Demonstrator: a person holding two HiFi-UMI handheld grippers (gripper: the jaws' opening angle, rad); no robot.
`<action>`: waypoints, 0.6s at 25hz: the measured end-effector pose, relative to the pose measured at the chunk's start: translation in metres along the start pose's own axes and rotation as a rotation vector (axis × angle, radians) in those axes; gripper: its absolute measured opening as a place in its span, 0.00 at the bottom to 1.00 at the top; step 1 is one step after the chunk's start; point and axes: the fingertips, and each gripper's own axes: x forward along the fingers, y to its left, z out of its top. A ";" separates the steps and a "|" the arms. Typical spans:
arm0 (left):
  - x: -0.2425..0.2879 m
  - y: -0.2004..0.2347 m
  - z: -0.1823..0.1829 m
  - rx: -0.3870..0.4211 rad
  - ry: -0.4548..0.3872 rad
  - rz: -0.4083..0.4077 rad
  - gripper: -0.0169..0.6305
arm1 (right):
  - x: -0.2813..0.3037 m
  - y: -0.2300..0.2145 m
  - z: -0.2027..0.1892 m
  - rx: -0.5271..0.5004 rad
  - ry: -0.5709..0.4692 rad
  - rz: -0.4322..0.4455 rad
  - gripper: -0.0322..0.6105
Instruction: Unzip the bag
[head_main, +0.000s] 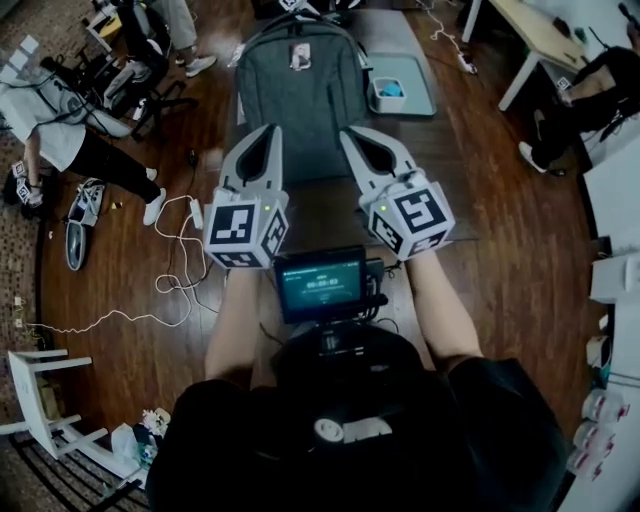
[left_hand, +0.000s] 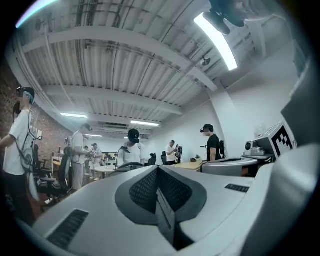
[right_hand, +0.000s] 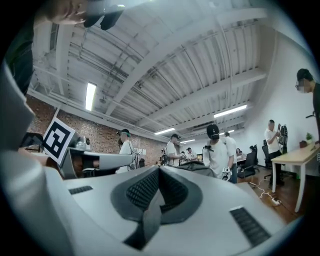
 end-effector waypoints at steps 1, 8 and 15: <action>-0.001 -0.002 0.000 -0.001 0.000 0.002 0.03 | -0.001 0.000 0.001 0.001 0.000 0.003 0.07; 0.000 -0.003 0.003 -0.013 0.014 0.000 0.03 | 0.001 0.001 0.007 -0.013 -0.007 0.020 0.07; 0.020 0.015 -0.005 -0.025 0.014 -0.006 0.03 | 0.023 -0.011 -0.001 -0.017 0.008 0.008 0.07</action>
